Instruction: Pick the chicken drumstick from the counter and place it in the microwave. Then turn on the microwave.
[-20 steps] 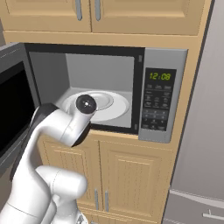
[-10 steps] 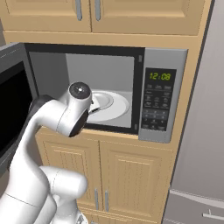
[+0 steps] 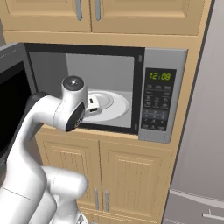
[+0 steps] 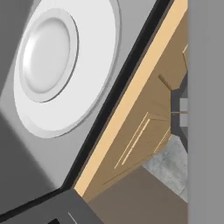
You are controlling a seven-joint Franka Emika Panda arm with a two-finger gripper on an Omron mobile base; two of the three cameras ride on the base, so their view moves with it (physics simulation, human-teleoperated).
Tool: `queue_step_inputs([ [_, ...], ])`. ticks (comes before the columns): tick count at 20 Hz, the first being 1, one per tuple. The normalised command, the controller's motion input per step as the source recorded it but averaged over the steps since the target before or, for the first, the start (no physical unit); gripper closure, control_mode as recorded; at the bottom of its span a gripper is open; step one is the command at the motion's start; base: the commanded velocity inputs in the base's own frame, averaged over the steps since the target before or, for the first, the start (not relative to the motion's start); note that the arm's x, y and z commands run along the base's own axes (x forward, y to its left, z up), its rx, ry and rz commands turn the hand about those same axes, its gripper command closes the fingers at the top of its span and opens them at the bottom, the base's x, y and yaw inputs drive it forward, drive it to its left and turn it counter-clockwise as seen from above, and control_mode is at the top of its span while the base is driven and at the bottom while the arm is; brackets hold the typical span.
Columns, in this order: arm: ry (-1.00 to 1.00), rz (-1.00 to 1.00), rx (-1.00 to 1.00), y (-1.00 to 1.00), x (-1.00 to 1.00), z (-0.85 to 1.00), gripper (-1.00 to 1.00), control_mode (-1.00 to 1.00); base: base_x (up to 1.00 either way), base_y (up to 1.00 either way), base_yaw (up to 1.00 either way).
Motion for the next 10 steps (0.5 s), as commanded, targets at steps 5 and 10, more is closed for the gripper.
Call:
queue_step_inputs([
  [5,0.08,-0.15,0.0,-0.07,0.0,0.0,1.0,-1.0,0.0,0.0,0.0],
  [10,0.05,-0.14,0.0,-0.05,0.0,0.0,1.0,-1.0,0.0,0.0,0.0],
])
